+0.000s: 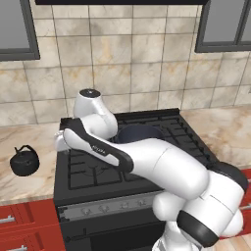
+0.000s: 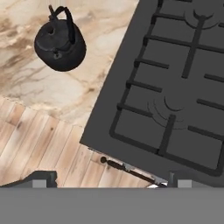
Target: Pick the kettle from the counter and place it on a stove burner. Then turn the burner on.
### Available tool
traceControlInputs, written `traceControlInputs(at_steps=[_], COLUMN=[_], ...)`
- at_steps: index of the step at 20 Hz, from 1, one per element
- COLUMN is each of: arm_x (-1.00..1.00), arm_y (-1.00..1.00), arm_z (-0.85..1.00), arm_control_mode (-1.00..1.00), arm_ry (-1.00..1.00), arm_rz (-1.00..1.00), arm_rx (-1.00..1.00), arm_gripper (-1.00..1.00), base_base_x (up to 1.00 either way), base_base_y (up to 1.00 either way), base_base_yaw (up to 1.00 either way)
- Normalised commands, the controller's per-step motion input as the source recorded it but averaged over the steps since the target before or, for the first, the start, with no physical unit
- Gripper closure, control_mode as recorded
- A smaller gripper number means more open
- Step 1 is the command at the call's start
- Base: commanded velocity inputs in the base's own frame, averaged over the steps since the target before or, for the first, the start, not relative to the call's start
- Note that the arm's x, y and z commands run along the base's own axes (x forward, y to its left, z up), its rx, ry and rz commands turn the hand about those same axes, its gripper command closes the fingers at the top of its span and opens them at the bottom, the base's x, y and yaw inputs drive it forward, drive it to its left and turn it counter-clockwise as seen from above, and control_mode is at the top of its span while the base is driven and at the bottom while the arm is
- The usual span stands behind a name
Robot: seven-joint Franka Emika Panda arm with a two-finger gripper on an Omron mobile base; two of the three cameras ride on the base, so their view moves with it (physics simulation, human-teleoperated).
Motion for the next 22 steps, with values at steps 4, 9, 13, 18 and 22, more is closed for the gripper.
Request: traceControlInputs(at_steps=[4,9,13,18,22], arm_x=[0.25,0.25,0.24,0.31,0.41], arm_y=[0.24,0.39,0.42,0.43,0.27], arm_z=[-0.07,-0.09,-0.12,-0.12,-0.09], arm_control_mode=[-1.0,-1.0,-1.0,-1.0,-1.0], arm_ry=[0.04,0.06,0.05,0.03,0.0], arm_rz=[0.0,0.0,0.0,0.0,0.0], arm_rx=[0.08,0.07,0.05,0.03,0.01], arm_gripper=[-1.0,-1.0,-1.0,-1.0,-1.0], base_base_x=[0.0,0.0,0.0,0.0,0.0], base_base_y=[0.0,0.0,0.0,0.0,0.0], base_base_yaw=[0.0,0.0,0.0,0.0,0.0])
